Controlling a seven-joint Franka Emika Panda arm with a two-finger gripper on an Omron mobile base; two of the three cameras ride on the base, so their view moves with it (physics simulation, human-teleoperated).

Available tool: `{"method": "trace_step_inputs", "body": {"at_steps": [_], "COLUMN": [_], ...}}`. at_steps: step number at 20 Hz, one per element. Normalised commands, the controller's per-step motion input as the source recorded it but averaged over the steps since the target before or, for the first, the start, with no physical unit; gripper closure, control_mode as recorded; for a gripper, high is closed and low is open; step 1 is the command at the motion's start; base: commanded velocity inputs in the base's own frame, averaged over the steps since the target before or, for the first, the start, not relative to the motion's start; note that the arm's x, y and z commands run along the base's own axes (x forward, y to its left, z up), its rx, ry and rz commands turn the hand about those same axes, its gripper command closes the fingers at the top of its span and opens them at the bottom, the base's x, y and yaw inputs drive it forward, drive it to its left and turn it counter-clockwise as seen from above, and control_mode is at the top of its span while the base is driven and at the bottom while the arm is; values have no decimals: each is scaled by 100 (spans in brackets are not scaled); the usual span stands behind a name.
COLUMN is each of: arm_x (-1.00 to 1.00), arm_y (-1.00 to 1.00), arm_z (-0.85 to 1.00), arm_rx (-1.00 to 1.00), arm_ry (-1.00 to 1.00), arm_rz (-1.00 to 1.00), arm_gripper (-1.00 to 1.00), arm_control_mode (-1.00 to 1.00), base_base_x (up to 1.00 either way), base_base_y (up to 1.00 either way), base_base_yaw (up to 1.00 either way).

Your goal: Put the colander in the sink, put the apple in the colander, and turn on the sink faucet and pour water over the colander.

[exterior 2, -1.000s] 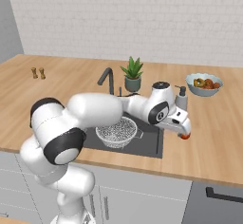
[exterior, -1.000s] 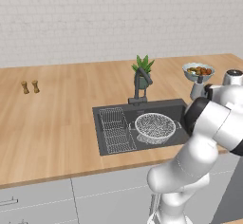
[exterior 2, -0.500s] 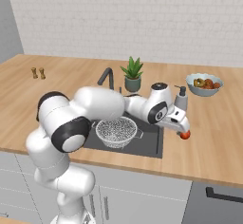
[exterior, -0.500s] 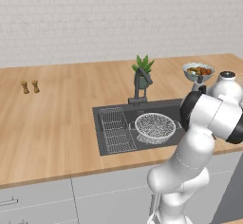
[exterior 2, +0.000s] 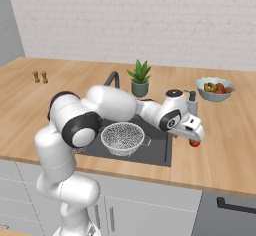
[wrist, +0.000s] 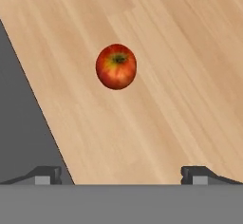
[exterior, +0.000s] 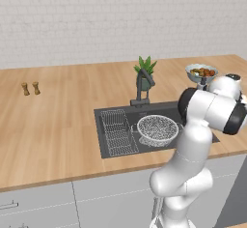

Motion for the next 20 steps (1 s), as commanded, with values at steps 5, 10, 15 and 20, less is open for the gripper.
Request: {"method": "trace_step_inputs", "body": {"at_steps": [5,10,15,20], "arm_x": [11,16,12,22], "arm_y": [-13,1,-3,-6], "arm_z": [-14,-14,-22,-8], "arm_rx": [2,7,3,0], "arm_ry": [-1,-1,0,0], "arm_rz": [0,1,1,3], "arm_gripper": [-100,-100,-100,-100], "arm_control_mode": [-100,-100,-100,-100], "base_base_x": [0,0,0,0], "base_base_y": [0,0,0,0], "base_base_yaw": [0,0,0,0]}}
